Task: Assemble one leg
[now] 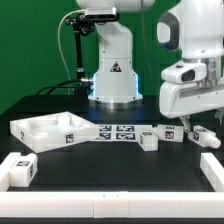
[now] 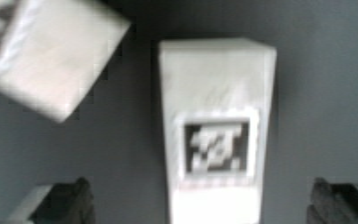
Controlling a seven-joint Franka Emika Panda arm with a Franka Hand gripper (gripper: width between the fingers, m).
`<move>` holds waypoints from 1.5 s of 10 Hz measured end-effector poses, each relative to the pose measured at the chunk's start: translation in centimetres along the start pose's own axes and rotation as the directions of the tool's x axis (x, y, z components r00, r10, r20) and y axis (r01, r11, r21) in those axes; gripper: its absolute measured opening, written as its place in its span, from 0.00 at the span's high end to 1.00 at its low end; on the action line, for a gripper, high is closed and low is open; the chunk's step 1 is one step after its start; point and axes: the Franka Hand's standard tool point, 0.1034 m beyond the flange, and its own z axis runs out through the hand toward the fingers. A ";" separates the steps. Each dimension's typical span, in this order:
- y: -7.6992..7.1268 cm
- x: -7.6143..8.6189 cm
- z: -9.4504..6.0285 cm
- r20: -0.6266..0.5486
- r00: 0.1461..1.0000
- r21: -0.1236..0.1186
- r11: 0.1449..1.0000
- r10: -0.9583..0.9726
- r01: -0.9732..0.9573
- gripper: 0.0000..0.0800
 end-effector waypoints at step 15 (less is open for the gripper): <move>14.8 -4.7 2.5 0.008 1.000 -0.050 0.999 -0.004 0.005 0.19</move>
Offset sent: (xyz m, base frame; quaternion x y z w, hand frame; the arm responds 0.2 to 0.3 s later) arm 0.0348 -0.0977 0.0106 -0.0016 0.0307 -0.1593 0.9868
